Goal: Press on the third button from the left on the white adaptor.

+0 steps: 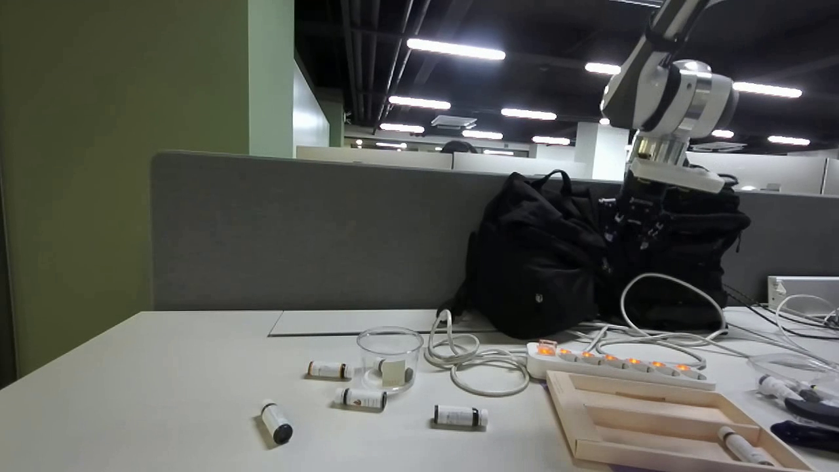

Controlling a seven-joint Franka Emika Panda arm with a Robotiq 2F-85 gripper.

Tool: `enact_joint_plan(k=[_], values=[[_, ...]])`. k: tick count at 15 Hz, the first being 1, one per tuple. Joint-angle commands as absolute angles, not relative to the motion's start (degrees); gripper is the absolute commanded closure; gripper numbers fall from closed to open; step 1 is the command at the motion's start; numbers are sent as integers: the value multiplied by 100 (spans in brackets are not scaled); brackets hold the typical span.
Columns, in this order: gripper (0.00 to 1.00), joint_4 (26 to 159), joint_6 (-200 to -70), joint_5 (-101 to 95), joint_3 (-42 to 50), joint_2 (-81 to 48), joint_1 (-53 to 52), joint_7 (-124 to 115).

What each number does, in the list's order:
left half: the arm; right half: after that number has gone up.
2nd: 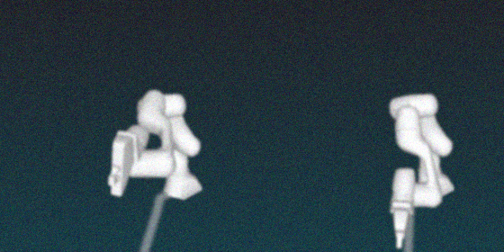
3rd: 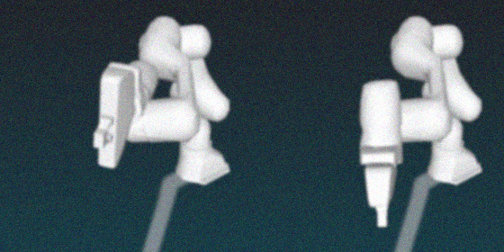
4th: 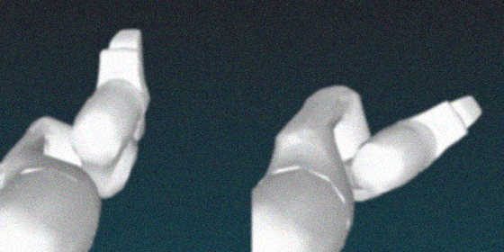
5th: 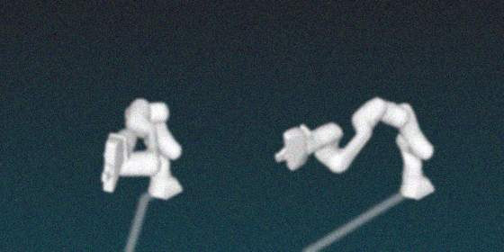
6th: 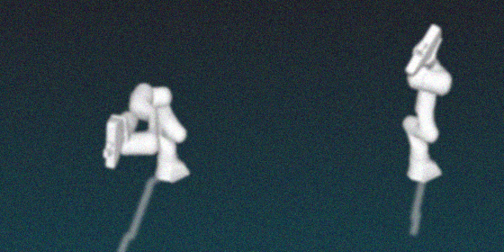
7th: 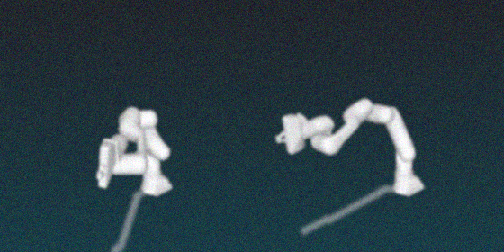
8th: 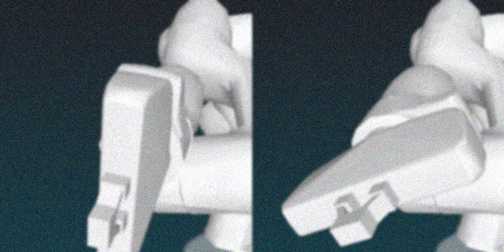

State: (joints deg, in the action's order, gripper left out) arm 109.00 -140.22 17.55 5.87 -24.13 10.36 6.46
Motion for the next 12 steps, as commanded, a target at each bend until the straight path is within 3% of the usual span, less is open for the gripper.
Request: enact_joint_plan(k=[1, 3, 4, 5, 7, 12], values=[[83, 10668, -13906, 1774, 510, -2858, 1210, 412], [97, 10730, -13858, 1684, 618, -2989, 1189, 89], [99, 10868, -13996, 1712, 490, -2870, 1251, 453], [85, 10870, -14014, 1701, 489, -2936, 1262, 445], [98, 10870, -14030, 1701, 474, -2963, 1268, 463], [99, 10870, -14030, 1704, 461, -2945, 1264, 466]])
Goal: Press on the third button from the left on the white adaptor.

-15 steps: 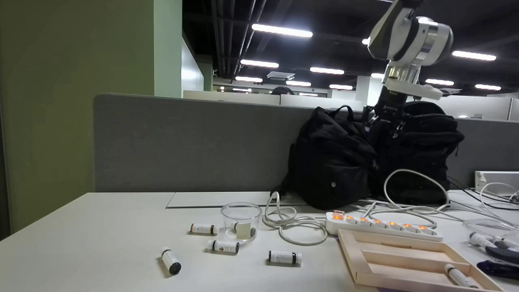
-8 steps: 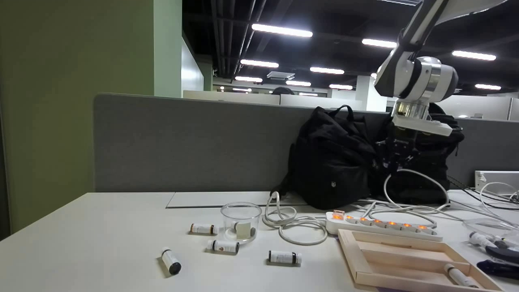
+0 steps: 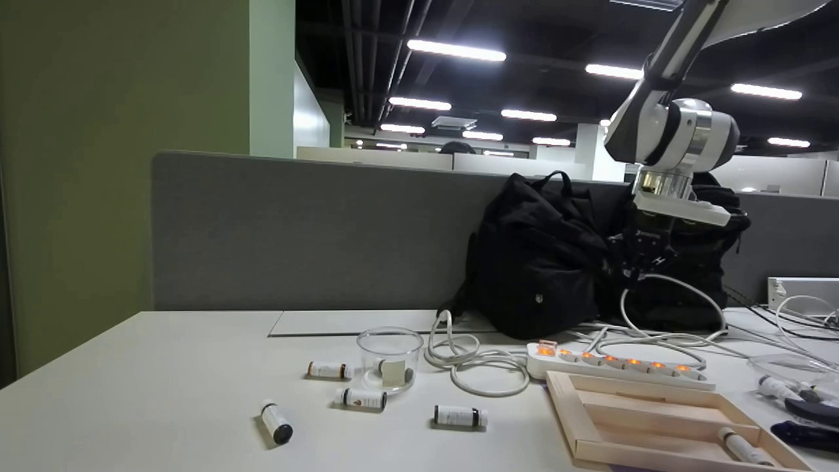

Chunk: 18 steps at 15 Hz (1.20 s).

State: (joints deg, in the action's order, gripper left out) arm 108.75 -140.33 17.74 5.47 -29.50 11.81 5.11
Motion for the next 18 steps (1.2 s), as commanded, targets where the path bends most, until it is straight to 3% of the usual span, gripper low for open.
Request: enact_joint_plan(k=[1, 18], values=[[99, 10870, -14030, 1704, 461, -2945, 1264, 466], [100, 9817, -13983, 1046, 593, -4662, 1084, -22]])
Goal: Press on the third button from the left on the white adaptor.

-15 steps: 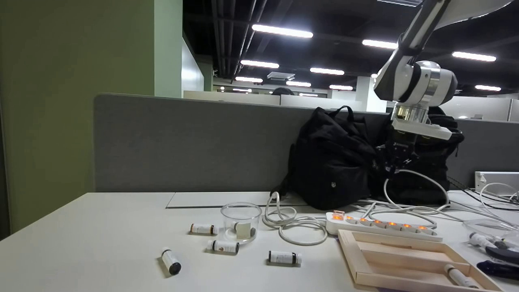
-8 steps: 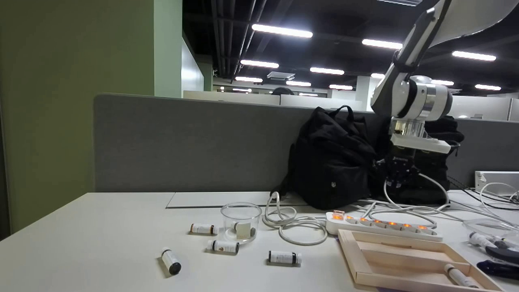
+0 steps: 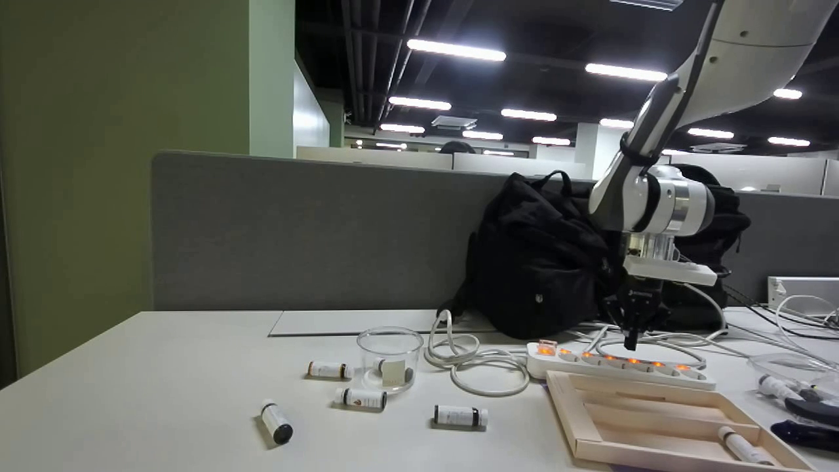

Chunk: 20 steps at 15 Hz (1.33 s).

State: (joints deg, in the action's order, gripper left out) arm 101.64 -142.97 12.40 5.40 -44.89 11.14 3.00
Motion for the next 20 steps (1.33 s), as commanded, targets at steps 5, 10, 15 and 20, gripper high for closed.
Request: enact_joint_plan(k=[5, 10, 15, 20], values=[[100, 9850, -13697, 885, 651, -4561, 1030, -85], [100, 9972, -13672, 714, 675, -4445, 987, -57], [100, 9941, -13404, 609, 643, -4476, 927, -37], [100, 9952, -13405, 513, 651, -4526, 793, -61]])
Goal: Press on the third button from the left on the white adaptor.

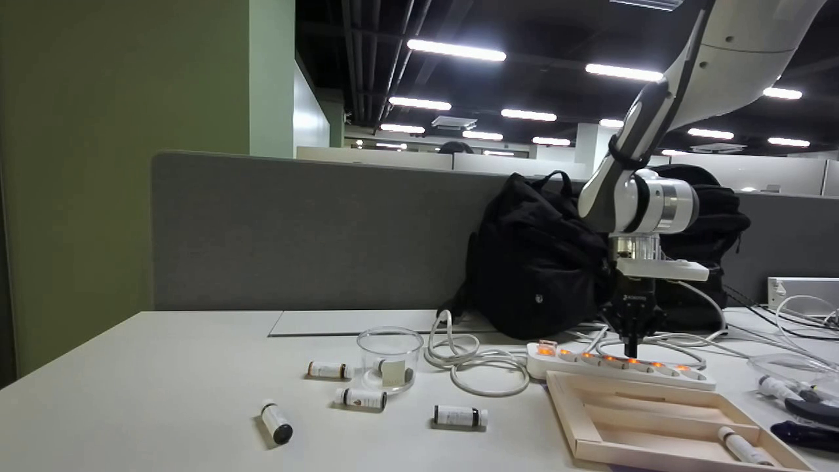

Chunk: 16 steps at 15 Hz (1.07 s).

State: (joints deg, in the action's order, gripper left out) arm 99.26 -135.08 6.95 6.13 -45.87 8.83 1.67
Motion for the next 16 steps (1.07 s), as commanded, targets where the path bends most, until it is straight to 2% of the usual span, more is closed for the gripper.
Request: enact_joint_plan(k=[1, 12, 16], values=[[100, 9957, -13423, 478, 660, -4545, 763, -75], [100, 9786, -13440, 487, 570, -4970, 846, -54], [100, 9925, -13504, 534, 526, -4548, 876, -1]])
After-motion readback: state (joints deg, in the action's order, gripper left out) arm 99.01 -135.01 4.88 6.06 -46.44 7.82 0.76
